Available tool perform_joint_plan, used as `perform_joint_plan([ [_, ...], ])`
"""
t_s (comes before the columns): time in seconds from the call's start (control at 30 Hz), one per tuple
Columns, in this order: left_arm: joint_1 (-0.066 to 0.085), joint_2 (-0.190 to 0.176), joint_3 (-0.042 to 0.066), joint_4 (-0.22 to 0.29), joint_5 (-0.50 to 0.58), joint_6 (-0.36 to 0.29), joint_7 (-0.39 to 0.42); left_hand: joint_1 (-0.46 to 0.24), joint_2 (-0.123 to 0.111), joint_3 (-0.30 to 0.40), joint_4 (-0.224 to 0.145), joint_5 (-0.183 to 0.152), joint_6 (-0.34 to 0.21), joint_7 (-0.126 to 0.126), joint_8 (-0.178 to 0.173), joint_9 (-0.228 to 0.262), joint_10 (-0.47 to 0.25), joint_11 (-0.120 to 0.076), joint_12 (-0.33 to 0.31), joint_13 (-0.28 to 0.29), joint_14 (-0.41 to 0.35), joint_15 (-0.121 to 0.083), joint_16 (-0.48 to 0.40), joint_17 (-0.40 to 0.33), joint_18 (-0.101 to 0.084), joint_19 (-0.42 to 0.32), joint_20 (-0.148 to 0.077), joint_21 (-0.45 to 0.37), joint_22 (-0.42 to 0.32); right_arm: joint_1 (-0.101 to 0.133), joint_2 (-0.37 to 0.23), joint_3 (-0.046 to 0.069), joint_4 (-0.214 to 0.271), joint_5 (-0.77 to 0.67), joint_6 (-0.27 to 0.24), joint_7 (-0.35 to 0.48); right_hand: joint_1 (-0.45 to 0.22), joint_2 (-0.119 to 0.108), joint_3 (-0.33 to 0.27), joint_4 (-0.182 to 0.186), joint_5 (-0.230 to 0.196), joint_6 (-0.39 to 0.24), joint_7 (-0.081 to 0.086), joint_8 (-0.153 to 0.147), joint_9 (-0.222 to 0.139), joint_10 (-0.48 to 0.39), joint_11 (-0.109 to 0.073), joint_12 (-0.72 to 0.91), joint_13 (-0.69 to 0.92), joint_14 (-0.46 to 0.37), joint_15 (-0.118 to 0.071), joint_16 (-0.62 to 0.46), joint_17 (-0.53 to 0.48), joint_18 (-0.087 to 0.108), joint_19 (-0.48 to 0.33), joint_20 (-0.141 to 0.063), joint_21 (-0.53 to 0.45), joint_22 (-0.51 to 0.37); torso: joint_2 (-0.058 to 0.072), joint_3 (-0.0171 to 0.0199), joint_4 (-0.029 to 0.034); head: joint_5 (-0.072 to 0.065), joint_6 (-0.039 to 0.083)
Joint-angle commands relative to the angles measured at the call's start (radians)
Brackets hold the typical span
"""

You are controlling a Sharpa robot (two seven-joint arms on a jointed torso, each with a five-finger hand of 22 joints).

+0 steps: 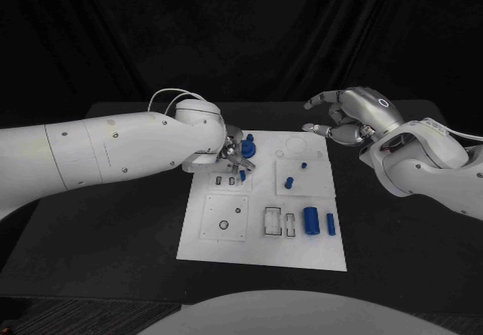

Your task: Assemble the parts on the task board

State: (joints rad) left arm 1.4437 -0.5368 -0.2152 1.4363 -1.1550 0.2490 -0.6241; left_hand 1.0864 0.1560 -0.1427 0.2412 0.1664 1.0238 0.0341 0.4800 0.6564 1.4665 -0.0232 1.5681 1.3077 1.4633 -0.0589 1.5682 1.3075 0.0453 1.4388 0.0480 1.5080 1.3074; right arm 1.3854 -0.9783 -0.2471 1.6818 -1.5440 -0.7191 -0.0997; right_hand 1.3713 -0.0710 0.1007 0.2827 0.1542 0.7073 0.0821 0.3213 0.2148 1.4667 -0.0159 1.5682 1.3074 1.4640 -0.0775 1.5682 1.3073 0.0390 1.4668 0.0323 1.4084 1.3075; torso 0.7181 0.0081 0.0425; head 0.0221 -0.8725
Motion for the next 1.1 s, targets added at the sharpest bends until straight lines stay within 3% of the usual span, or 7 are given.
perform_joint_plan([
  [0.03,-0.004,0.001,0.001,-0.001,0.000,0.019,0.017,0.006,0.002,0.007,0.001,0.007,0.006,-0.002,-0.006,0.003,0.104,-0.005,0.003,0.263,0.107,-0.008,0.003,0.263,-0.006,-0.004,0.000,-0.004,0.129,-0.003,0.001,0.001,-0.001,-0.002,0.005,-0.009,-0.002,0.000,-0.001,0.002,0.004,0.004,0.000,0.005,-0.001,0.104,0.005,0.003,0.263,0.107,0.005,0.003,0.263,0.000,0.031,0.006,-0.003,0.212,-0.001,0.0004,-0.0003,0.001,0.000],
  [0.73,-0.023,0.002,0.001,-0.010,0.000,0.029,0.029,0.019,0.000,0.030,-0.020,0.025,0.012,-0.005,-0.025,0.024,0.104,-0.008,0.003,0.263,0.107,-0.010,0.003,0.263,-0.004,-0.009,-0.003,-0.011,0.123,-0.010,0.001,0.001,-0.004,-0.002,0.009,-0.010,-0.003,0.001,-0.002,0.003,0.004,0.006,0.001,0.006,-0.002,0.104,0.006,0.003,0.263,0.107,0.006,0.003,0.263,0.001,0.029,0.006,-0.007,0.211,-0.002,-0.0005,0.0012,0.008,0.000],
  [1.1,-0.025,0.002,0.001,-0.014,0.000,0.029,0.043,0.025,-0.005,0.050,-0.037,0.060,0.019,-0.008,-0.040,0.042,0.104,-0.011,0.003,0.263,0.107,-0.013,0.003,0.263,-0.004,-0.009,-0.005,-0.013,0.124,-0.011,0.001,0.001,-0.006,-0.002,0.017,-0.016,-0.003,0.002,-0.002,0.003,0.004,0.007,0.001,0.006,-0.003,0.104,0.006,0.003,0.263,0.107,0.006,0.003,0.263,0.001,0.028,0.007,-0.009,0.210,-0.003,0.0000,0.0003,0.010,0.000],
])
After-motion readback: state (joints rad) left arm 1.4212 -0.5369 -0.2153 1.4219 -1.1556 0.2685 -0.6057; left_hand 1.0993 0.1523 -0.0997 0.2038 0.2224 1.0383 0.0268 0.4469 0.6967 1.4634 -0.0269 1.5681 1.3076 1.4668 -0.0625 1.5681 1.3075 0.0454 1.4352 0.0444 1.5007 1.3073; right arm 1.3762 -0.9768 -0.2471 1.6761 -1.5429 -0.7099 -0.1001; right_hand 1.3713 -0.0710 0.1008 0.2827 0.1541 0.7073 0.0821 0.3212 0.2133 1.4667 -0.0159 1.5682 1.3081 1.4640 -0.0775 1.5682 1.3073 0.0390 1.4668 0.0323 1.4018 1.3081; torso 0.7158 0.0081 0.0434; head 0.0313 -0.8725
